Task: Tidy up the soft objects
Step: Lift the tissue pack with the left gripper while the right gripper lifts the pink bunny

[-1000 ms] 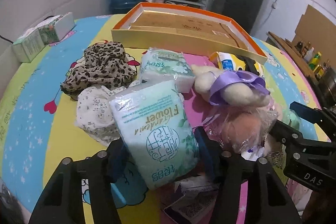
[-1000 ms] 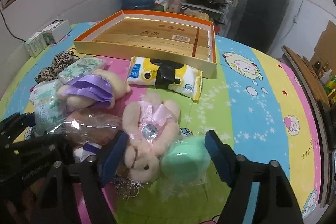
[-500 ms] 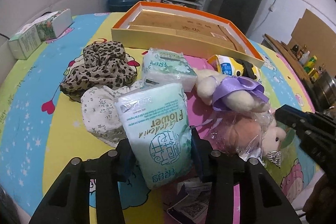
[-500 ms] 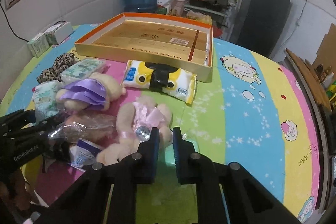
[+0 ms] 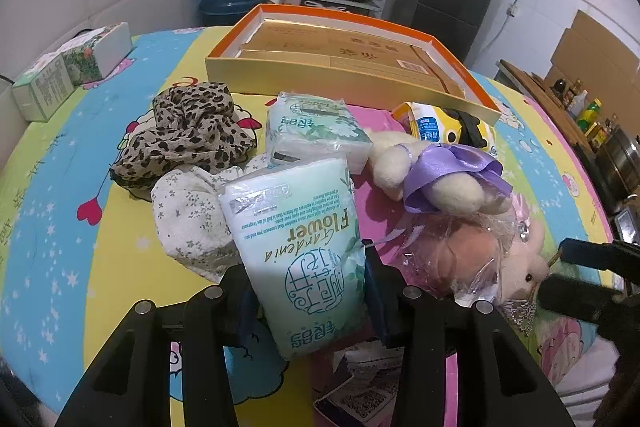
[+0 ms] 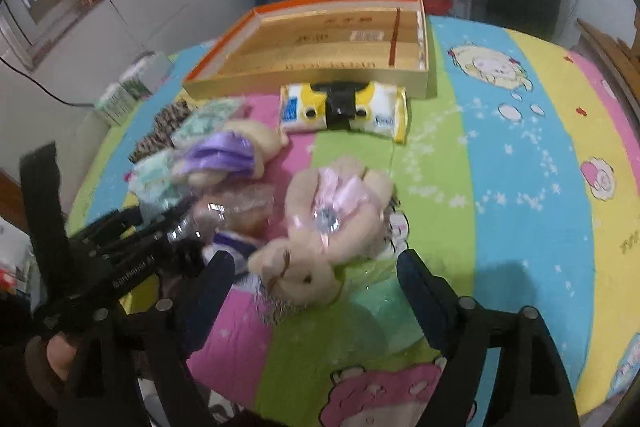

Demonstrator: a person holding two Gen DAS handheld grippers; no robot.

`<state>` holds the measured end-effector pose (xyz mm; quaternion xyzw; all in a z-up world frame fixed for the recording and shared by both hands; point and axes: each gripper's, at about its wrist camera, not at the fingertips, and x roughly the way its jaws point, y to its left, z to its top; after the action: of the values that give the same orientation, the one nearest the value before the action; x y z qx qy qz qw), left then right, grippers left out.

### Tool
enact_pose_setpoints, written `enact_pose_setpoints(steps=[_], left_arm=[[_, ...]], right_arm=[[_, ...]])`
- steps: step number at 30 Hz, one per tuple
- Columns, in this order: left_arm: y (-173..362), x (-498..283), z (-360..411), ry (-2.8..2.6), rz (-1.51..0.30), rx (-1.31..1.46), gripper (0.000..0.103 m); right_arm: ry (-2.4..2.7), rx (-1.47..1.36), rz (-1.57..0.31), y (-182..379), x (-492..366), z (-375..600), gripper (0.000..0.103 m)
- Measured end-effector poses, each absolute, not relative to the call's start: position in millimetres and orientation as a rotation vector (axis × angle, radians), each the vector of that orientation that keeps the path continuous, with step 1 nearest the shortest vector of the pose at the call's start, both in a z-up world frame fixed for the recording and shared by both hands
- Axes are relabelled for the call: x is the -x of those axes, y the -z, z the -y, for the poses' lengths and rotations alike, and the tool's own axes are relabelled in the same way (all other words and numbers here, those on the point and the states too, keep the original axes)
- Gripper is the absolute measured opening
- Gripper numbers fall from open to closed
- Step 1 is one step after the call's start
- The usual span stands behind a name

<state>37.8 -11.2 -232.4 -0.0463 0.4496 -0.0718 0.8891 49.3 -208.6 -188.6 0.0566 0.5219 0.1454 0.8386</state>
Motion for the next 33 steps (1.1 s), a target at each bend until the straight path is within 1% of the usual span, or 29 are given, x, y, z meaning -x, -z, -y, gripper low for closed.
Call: enact_pose_setpoints(steps=[9, 11, 14, 15, 16, 19, 24, 33], left_arm=[[232.3, -38.3, 12.1, 0.159, -0.935, 0.083, 0.047], [232.5, -38.8, 11.5, 0.162, -0.936, 0.084, 0.047], [232.3, -38.8, 11.4, 0.163, -0.935, 0.083, 0.047], [232.2, -39.0, 11.4, 0.163, -0.935, 0.082, 0.047], [232.2, -39.1, 11.4, 0.162, -0.935, 0.083, 0.047], [232.3, -39.1, 11.4, 0.165, -0.934, 0.084, 0.047], [230.5, -39.5, 9.8, 0.171, -0.929, 0.097, 0.045], [206.2, -34.7, 5.0, 0.158, -0.886, 0.081, 0.042]], right_arm=[[-0.252, 0.038, -1.134, 215.5, -61.9, 184.3, 0.083], [-0.257, 0.037, -1.141, 219.6, -66.7, 183.1, 0.082], [-0.284, 0.036, -1.143, 219.8, -73.1, 182.1, 0.069], [-0.299, 0.040, -1.142, 218.7, -73.7, 181.4, 0.060], [-0.312, 0.037, -1.144, 217.7, -74.0, 181.3, 0.056], [-0.329, 0.014, -1.149, 214.7, -73.6, 183.4, 0.052], [-0.327, -0.008, -1.127, 207.5, -73.6, 192.9, 0.049], [-0.295, -0.019, -1.019, 173.9, -73.5, 213.8, 0.049]])
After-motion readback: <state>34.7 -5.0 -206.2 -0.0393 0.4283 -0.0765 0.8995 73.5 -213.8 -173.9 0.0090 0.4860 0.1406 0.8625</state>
